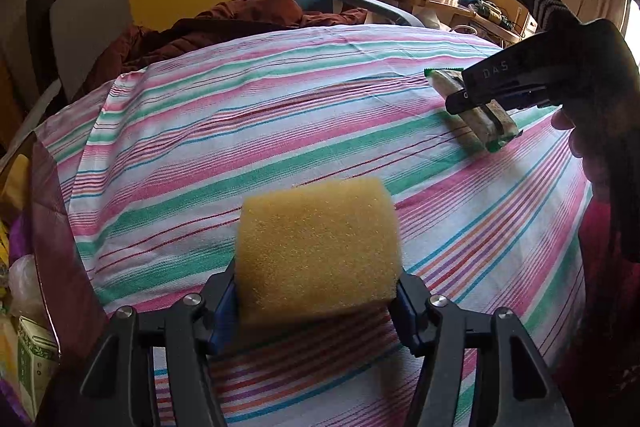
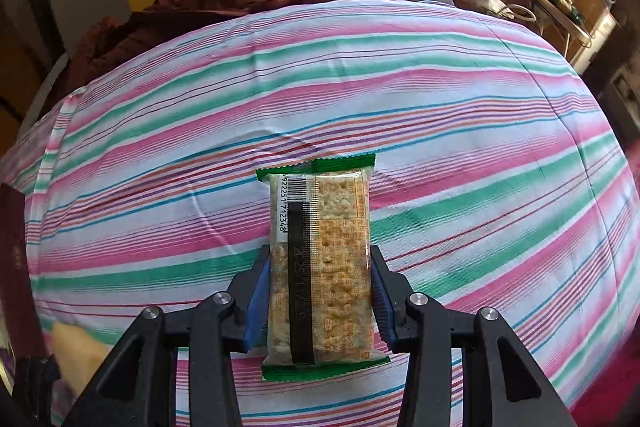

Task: Organize objects
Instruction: 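Carry the sponge block and snack bar toward the gold tray, then lower the sponge block and snack bar into the tray and release both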

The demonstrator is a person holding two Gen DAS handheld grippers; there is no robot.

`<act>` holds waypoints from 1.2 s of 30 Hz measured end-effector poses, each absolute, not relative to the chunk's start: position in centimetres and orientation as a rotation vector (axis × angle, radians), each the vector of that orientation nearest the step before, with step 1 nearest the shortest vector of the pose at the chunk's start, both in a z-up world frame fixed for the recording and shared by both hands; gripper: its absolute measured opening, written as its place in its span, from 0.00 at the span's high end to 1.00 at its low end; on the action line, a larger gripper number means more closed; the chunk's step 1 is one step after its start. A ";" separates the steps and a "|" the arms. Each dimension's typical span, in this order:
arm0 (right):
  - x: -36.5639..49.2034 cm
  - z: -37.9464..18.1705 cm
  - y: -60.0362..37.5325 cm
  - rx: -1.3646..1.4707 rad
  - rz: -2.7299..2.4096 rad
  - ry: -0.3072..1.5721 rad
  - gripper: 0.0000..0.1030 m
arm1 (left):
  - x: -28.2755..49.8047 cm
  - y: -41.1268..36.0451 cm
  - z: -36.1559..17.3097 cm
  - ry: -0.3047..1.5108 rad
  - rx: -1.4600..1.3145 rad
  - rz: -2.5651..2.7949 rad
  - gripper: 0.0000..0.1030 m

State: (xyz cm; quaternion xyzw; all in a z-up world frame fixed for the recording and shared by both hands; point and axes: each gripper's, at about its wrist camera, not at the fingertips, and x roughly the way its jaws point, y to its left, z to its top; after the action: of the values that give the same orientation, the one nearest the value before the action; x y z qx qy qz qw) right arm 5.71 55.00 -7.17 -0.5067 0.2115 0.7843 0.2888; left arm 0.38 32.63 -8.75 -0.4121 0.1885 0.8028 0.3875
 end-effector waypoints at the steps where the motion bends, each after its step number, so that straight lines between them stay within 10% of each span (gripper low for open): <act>1: 5.5 -7.2 55.0 -1.350 2.099 0.562 0.56 | 0.5 32.6 -8.7 0.479 -1.049 2.044 0.38; 16: 4.9 -5.0 52.5 -1.330 2.307 0.494 0.56 | 1.3 31.2 -7.5 0.473 -1.057 2.047 0.42; 36: 1.2 -2.9 42.6 -1.432 2.586 0.395 0.56 | -3.6 14.6 0.3 0.030 -1.082 2.269 0.42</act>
State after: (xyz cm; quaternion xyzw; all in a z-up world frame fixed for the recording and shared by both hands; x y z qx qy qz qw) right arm 1.18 42.59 -2.90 -0.4786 0.1320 0.8644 0.0795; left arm -3.64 14.57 0.25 -0.4096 0.0112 0.8584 0.3088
